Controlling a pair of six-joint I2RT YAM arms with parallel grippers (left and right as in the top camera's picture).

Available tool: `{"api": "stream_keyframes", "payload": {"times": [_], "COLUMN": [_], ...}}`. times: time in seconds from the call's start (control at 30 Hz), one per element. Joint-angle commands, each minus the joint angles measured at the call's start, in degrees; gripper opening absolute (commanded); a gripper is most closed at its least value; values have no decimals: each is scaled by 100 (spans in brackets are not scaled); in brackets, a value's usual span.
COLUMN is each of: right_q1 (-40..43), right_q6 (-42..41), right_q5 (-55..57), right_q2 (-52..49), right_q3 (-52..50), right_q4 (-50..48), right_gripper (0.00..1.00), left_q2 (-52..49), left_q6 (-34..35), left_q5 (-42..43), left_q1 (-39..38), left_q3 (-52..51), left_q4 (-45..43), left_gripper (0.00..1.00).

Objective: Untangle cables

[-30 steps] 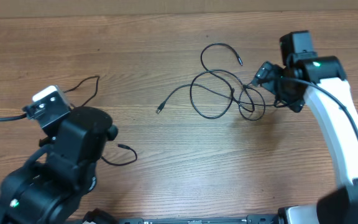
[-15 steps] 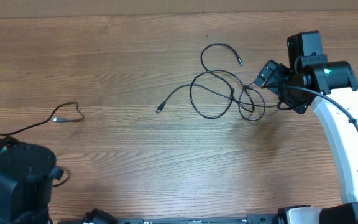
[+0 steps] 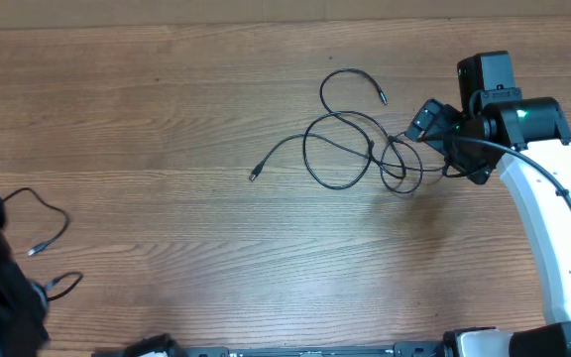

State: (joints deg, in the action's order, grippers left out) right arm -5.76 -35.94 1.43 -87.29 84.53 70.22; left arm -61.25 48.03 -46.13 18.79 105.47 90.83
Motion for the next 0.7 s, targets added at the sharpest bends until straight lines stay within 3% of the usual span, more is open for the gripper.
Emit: {"api": "stream_keyframes", "payload": {"times": [0.0,0.23,0.43,0.67], "right_q1": [-28,-28,-28,-28], "right_q6": [48,48,48,46], "right_q5": [-24,-4,-2,-4], "right_q2": [11,11,11,11], "right_q3": [103,101,98,98], "right_q4": [4,68,109,105], "right_gripper": [100,100,100,100], "left_q2": [-691,-2081,-2911,-3145], "left_q6": [-111,-57,957,1996], "left_q5": [1388,2879,2905,2468], "left_q1": [691,1346,1799,2177], "left_q3": [42,33,2,-479], "left_q4": [-28,-7,214,-164], "left_gripper": [4,4,5,4]}}
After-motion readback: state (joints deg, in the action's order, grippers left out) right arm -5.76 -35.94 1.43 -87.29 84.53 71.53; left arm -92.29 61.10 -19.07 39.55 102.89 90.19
